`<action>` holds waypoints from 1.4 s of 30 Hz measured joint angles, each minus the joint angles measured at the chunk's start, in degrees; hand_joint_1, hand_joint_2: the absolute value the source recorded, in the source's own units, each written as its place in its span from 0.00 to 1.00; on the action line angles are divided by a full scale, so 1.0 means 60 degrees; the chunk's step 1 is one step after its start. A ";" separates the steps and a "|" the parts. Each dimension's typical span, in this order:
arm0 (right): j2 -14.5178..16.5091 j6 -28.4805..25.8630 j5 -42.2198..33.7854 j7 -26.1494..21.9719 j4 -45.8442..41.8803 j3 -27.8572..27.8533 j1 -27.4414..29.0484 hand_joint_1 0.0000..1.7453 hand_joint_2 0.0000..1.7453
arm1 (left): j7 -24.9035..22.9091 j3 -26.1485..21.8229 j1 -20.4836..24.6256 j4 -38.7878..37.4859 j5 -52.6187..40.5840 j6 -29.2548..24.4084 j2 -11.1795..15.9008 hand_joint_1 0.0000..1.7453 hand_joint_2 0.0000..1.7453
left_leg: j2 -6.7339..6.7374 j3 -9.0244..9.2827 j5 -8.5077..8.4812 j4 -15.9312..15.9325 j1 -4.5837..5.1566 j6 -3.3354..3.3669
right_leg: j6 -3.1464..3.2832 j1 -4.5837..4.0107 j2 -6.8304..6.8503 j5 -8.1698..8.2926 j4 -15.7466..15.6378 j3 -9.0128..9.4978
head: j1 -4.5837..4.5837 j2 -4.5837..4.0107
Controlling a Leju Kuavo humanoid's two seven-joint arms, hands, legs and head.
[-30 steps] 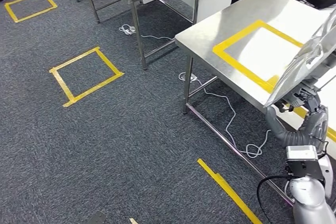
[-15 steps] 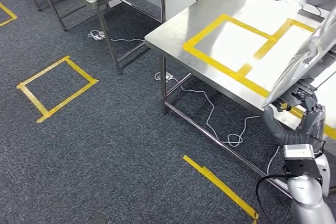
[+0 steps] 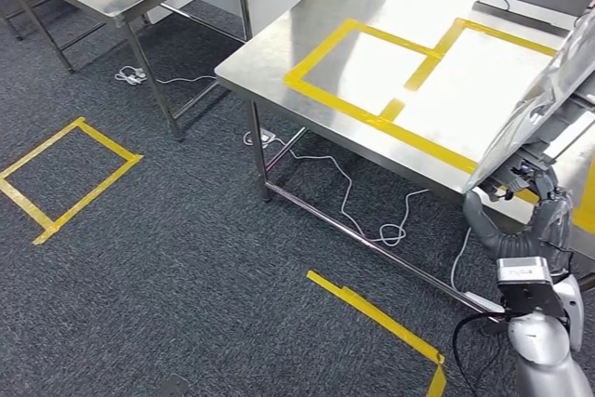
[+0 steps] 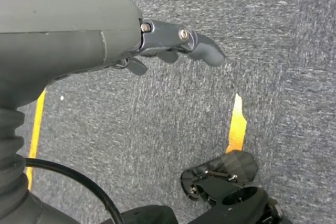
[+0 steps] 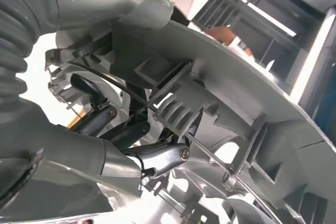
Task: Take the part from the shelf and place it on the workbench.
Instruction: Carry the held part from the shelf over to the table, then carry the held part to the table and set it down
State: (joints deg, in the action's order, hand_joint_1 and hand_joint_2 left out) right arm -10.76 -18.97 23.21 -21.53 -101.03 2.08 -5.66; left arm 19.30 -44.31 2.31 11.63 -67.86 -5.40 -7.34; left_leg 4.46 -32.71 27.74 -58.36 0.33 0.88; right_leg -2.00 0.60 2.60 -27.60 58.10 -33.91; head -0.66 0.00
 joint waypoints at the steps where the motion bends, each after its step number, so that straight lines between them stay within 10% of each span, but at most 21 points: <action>1: -0.0001 0.0026 0.0022 0.0030 0.0003 0.0005 0.0003 1.00 1.00 | 0.0000 -0.0001 0.0005 0.0000 -0.0004 0.0000 0.0001 0.00 1.00 | 0.0026 0.0013 0.0040 -0.0020 -0.0012 -0.0040 | 0.0055 0.0013 -0.0076 0.0014 -0.0003 -0.0005 | -0.0005 0.0000; 6: -0.0002 0.0209 0.0083 0.0098 0.0067 0.0067 -0.0061 1.00 1.00 | 0.0001 -0.0037 0.0004 0.0000 -0.0012 0.0009 0.0017 0.00 1.00 | -0.0607 -0.0877 0.1242 -0.2188 -0.0078 -0.0195 | 0.0276 0.0050 -0.0492 0.0063 -0.0024 -0.0002 | 0.0059 0.0000; 8: -0.0002 0.0250 0.0084 0.0100 0.0108 0.0109 -0.0066 1.00 1.00 | 0.0003 -0.0075 -0.0008 0.0000 -0.0012 0.0017 0.0026 0.00 1.00 | -0.0669 -0.1158 0.1288 -0.2774 -0.0076 -0.0160 | 0.0285 0.0029 -0.0708 0.0065 -0.0020 0.0002 | 0.0061 0.0000; 12: -0.0002 0.0273 0.0081 0.0106 0.0140 0.0151 -0.0086 1.00 1.00 | 0.0004 -0.0112 -0.0013 0.0000 -0.0014 0.0016 0.0074 0.00 1.00 | -0.1197 -0.0293 0.0081 -0.0707 -0.0081 0.0060 | 0.0251 0.0016 -0.1111 0.0081 0.0005 -0.0009 | 0.0053 0.0000; 14: -0.0003 0.0304 0.0082 0.0106 0.0160 0.0171 -0.0131 1.00 1.00 | 0.0000 -0.0130 -0.0017 0.0000 -0.0020 0.0016 0.0093 0.00 1.00 | -0.1448 -0.0078 -0.0014 -0.0168 -0.0072 0.0104 | 0.0155 0.0053 -0.1284 0.0125 0.0016 -0.0096 | 0.0069 0.0000; 18: -0.0055 0.0361 0.0081 0.0120 0.0195 0.0244 -0.0184 1.00 1.00 | -0.0001 -0.0149 0.0013 0.0000 -0.0046 0.0015 0.0077 0.00 1.00 | -0.1107 -0.0011 -0.0093 0.0088 -0.0116 0.0192 | -0.0073 0.0077 -0.1197 0.0006 0.0192 -0.0338 | 0.0045 0.0000; 23: -0.0091 0.0387 0.0078 0.0124 0.0307 0.0351 -0.0299 1.00 1.00 | 0.0009 -0.0171 -0.0009 0.0000 -0.0086 0.0073 0.0096 0.00 1.00 | -0.0578 0.0007 -0.0111 0.0143 -0.0094 0.0265 | -0.0222 0.0083 -0.0506 -0.0916 0.2479 -0.1412 | -0.0040 0.0000; 29: -0.0102 0.0416 0.0077 0.0185 0.0407 0.0434 -0.0443 1.00 1.00 | 0.0019 -0.0174 0.0020 0.0000 -0.0090 0.0112 0.0091 0.00 1.00 | -0.0096 0.0030 -0.0022 0.0065 0.0006 0.0113 | -0.0056 -0.0021 0.0153 0.0108 -0.0101 -0.0017 | -0.0033 0.0000; 33: -0.0117 0.0419 0.0077 0.0218 0.0421 0.0453 -0.0474 1.00 1.00 | 0.0022 -0.0178 0.0035 0.0000 -0.0093 0.0107 0.0105 0.00 1.00 | -0.0092 -0.0007 0.0198 -0.0162 -0.0011 -0.0072 | 0.0167 -0.0004 -0.0174 0.0170 -0.0135 -0.0016 | -0.0007 0.0000; 38: -0.0118 0.0495 0.0031 0.0245 0.0488 0.0488 -0.0497 1.00 1.00 | 0.0022 -0.0178 -0.0003 0.0000 -0.0107 0.0108 0.0113 0.00 1.00 | -0.0655 -0.1075 0.1336 -0.2670 -0.0089 -0.0205 | 0.0303 0.0033 -0.0609 0.0203 -0.0144 -0.0010 | 0.0060 0.0000; 42: -0.0118 0.0527 -0.0004 0.0249 0.0519 0.0523 -0.0503 1.00 1.00 | 0.0022 -0.0178 -0.0001 0.0000 -0.0111 0.0109 0.0132 0.00 1.00 | -0.1002 -0.0328 0.0214 -0.0901 -0.0119 -0.0105 | 0.0259 0.0026 -0.1008 0.0195 -0.0061 -0.0032 | 0.0057 0.0000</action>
State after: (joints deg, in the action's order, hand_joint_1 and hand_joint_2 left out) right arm -11.47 -15.80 23.19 -20.04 -97.92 5.22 -8.67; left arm 19.43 -45.38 2.30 11.63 -68.52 -4.74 -6.55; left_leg -1.55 -34.68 29.02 -63.77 -0.39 0.25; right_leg -0.45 0.76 -3.44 -26.43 57.73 -34.11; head -0.32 0.00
